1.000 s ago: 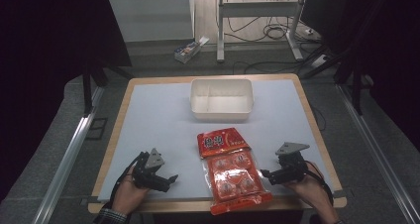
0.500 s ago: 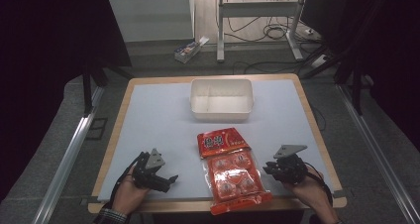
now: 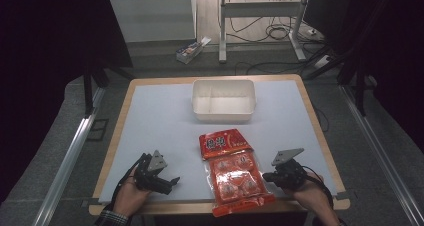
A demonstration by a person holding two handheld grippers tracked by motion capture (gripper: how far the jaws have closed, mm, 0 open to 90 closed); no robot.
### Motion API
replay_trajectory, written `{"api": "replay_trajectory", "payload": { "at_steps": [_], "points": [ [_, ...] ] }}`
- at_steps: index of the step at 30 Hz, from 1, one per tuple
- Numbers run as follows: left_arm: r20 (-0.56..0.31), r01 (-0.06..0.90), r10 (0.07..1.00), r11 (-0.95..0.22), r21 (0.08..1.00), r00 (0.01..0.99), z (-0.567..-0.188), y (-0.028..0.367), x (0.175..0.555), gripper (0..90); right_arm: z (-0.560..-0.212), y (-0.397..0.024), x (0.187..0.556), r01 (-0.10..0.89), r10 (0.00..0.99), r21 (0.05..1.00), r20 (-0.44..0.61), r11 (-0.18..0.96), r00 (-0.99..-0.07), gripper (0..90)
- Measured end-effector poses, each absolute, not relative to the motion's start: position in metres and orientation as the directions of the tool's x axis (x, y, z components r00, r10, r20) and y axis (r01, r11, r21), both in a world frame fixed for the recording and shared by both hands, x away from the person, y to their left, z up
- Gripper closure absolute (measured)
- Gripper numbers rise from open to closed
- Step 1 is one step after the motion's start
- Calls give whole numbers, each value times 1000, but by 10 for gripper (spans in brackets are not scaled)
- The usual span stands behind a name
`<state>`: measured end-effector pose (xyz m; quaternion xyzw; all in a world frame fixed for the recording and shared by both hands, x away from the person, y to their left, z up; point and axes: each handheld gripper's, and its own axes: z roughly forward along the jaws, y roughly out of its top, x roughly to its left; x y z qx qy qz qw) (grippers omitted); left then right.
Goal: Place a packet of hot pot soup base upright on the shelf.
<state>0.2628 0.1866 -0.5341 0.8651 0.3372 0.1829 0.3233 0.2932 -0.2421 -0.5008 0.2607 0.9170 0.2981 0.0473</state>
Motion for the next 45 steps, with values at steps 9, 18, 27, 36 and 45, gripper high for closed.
{"api": "replay_trajectory", "payload": {
  "at_steps": [9, 18, 27, 36, 45],
  "points": [
    [103, 464, 700, -569, 679, 707, -535, 186, 263, 42, -506, -239, 289, 443, 466, 548, 107, 710, -879, 893],
    [106, 465, 700, -571, 677, 706, -535, 185, 264, 42, -507, -232, 282, 432, 453, 560, 109, 707, -885, 894],
    [101, 469, 707, -561, 682, 700, -534, 185, 266, 41, -510, -218, 277, 413, 411, 577, 142, 705, -900, 893],
    [87, 479, 721, -540, 692, 688, -533, 187, 268, 40, -513, -200, 272, 385, 383, 601, 139, 700, -913, 893],
    [87, 483, 726, -537, 692, 683, -533, 187, 268, 40, -514, -171, 269, 359, 342, 611, 151, 705, -928, 891]
  ]
}}
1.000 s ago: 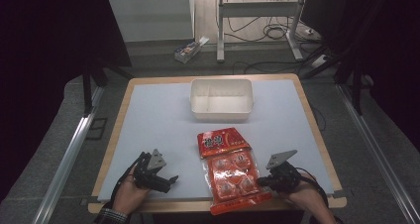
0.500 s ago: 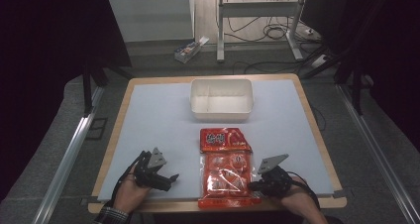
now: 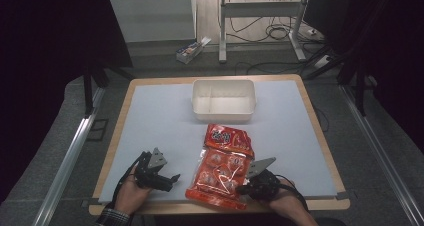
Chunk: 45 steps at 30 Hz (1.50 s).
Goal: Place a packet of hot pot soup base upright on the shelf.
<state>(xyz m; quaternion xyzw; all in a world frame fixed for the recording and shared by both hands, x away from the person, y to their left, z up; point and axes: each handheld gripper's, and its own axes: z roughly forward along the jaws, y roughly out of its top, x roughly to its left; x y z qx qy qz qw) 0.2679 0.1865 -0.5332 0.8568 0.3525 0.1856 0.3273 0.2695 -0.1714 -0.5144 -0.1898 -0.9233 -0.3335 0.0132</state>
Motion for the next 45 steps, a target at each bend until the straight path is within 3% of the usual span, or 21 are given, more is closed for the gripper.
{"api": "replay_trajectory", "payload": {
  "at_steps": [16, 22, 25, 30, 45],
  "points": [
    [84, 492, 759, -498, 714, 645, -529, 195, 268, 41, -519, -113, 272, 331, 287, 643, 176, 691, -942, 892],
    [88, 485, 744, -515, 707, 662, -531, 193, 268, 41, -518, -112, 270, 295, 253, 642, 160, 708, -954, 885],
    [86, 483, 740, -517, 707, 667, -531, 193, 267, 41, -514, -116, 272, 301, 266, 644, 154, 703, -952, 814],
    [88, 479, 733, -525, 704, 674, -531, 193, 267, 44, -508, -138, 283, 308, 360, 650, 57, 694, -931, 743],
    [105, 471, 717, -553, 687, 689, -533, 190, 266, 48, -493, -195, 308, 381, 561, 718, -16, 582, -827, 420]
  ]
}}
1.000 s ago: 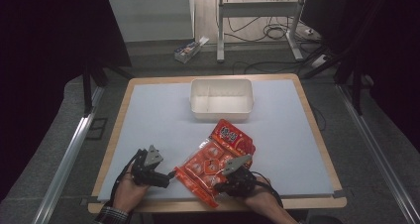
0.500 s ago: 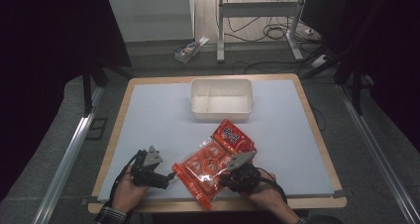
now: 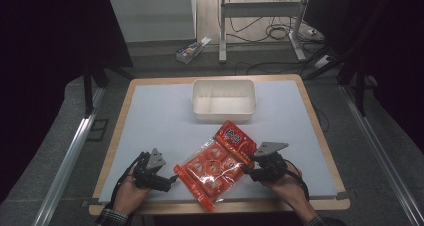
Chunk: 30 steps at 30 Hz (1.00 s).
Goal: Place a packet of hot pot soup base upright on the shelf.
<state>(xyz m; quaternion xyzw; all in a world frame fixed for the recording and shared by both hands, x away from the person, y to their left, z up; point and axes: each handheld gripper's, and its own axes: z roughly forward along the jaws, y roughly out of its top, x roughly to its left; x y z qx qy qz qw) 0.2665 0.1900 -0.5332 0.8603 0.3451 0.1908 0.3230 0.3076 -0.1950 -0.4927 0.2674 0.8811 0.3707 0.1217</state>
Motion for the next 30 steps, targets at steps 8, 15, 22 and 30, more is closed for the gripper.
{"api": "replay_trajectory", "payload": {
  "at_steps": [8, 15, 22, 30],
  "points": [
    [114, 465, 711, -564, 682, 694, -534, 189, 266, 48, -496, -215, 321, 436, 637, 730, 1, 526, -771, 315],
    [128, 457, 702, -580, 675, 701, -534, 187, 266, 48, -502, -213, 330, 447, 647, 725, 2, 524, -762, 276],
    [136, 455, 697, -590, 667, 704, -535, 186, 266, 48, -509, -204, 341, 466, 648, 716, 25, 519, -761, 229],
    [141, 452, 694, -595, 665, 706, -536, 185, 266, 49, -515, -199, 357, 493, 649, 703, 57, 514, -758, 192]
  ]
}}
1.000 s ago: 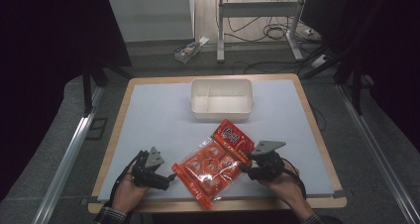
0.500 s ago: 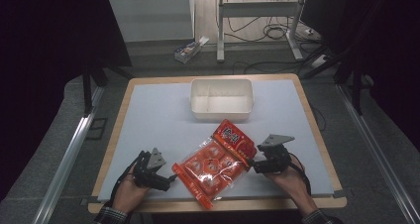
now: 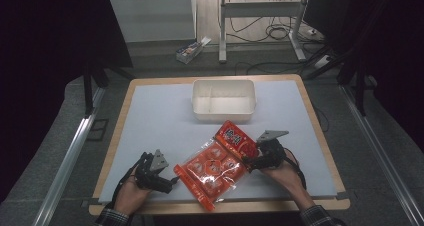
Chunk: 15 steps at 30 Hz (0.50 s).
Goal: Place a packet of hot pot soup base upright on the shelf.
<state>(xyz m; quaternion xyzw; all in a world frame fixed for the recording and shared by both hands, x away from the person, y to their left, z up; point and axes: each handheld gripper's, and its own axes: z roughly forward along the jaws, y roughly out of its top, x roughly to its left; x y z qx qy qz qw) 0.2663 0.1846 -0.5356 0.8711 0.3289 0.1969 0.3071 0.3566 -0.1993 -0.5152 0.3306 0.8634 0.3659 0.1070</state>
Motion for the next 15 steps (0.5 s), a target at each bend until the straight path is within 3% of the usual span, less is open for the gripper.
{"api": "replay_trajectory", "payload": {
  "at_steps": [8, 15],
  "points": [
    [145, 450, 689, -602, 659, 710, -536, 184, 266, 49, -521, -191, 374, 549, 633, 663, 143, 510, -761, 352],
    [148, 449, 688, -606, 657, 711, -536, 184, 266, 49, -521, -169, 381, 543, 598, 656, 171, 524, -783, 568]
  ]
}}
